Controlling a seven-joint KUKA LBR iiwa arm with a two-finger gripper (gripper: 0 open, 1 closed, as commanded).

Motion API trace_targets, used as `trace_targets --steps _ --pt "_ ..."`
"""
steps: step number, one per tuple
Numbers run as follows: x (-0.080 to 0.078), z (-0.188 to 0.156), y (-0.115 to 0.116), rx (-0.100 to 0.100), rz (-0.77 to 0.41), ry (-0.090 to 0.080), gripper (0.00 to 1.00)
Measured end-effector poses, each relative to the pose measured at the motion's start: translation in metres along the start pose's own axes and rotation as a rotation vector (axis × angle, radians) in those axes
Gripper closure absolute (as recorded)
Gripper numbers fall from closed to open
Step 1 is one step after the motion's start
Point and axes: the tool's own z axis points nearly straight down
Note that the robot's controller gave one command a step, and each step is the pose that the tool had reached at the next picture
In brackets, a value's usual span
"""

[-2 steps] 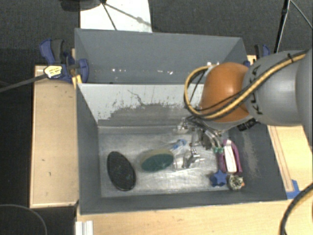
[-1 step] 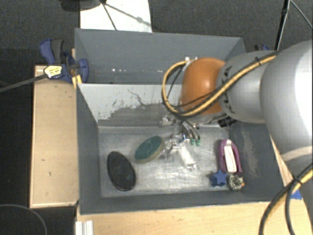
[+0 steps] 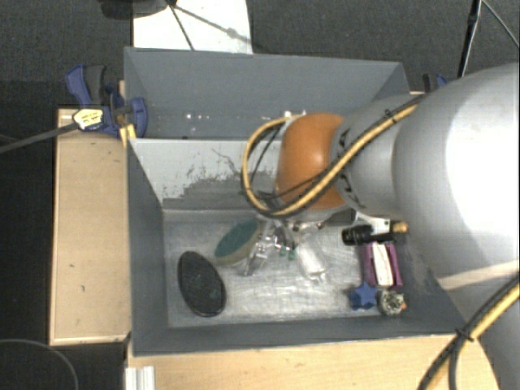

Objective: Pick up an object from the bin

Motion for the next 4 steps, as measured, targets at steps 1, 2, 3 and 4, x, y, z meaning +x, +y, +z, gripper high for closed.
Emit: trace_targets --steps 1,2,3,4 --pt "-0.002 -0.002 -0.001 0.000 -0.002 -0.005 1.00" --pt "0.014 -0.018 0.019 0.002 -0.003 0.005 1.00" --pt "0.018 -0.088 0.027 0.000 -0.013 0.001 1.00" --pt "0.076 -0.051 0.006 0.004 -0.113 0.008 1.00"
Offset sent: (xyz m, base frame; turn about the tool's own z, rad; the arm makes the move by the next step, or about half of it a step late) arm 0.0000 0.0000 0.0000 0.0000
